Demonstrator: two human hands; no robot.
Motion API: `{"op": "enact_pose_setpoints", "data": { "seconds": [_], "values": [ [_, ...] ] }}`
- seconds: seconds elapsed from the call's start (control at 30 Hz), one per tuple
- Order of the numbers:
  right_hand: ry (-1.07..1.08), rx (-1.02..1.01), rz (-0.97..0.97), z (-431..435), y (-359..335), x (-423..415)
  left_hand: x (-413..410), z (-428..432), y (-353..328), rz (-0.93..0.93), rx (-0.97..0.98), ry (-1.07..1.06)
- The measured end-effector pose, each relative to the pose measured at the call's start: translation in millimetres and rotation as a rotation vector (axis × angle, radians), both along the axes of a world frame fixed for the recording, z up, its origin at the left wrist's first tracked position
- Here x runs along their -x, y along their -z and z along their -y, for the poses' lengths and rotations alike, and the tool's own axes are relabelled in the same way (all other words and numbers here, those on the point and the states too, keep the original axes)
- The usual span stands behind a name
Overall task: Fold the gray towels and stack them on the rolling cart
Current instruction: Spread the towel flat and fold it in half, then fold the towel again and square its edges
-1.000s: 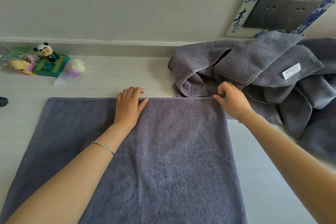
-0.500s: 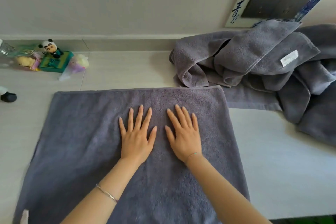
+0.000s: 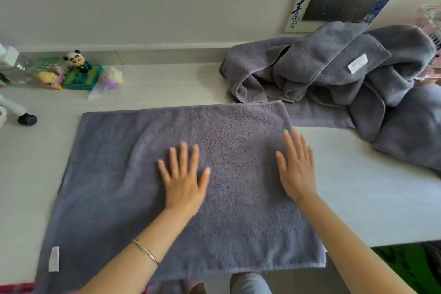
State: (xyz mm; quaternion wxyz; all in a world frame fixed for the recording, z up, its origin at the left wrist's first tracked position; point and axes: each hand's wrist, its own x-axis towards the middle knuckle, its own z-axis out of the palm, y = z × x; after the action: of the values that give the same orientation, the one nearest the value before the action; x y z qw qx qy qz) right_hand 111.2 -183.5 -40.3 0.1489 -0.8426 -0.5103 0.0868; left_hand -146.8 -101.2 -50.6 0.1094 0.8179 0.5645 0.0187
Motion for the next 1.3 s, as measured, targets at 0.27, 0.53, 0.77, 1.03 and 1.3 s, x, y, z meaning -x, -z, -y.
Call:
{"op": "enact_pose_setpoints", "data": {
  "seconds": [0.27,0.53,0.77,1.03,1.3],
  "values": [
    [-0.076,0.070,0.033,64,16,51,-16,65,4,-0.025,0.004,0.184],
    [0.315,-0.132,-0.319,103,-5,24,-20,60,1,-0.071,0.067,0.192],
    [0.384,0.018,-0.678,117,-38,12,28,66,-1,0.029,0.059,0.334],
    [0.242,0.086,-0.731,156,-59,52,79,83,5,0.072,0.047,0.336],
    [0.189,-0.199,-0.835,87,-115,118,116,77,-13,0.309,0.184,0.179]
  ]
}}
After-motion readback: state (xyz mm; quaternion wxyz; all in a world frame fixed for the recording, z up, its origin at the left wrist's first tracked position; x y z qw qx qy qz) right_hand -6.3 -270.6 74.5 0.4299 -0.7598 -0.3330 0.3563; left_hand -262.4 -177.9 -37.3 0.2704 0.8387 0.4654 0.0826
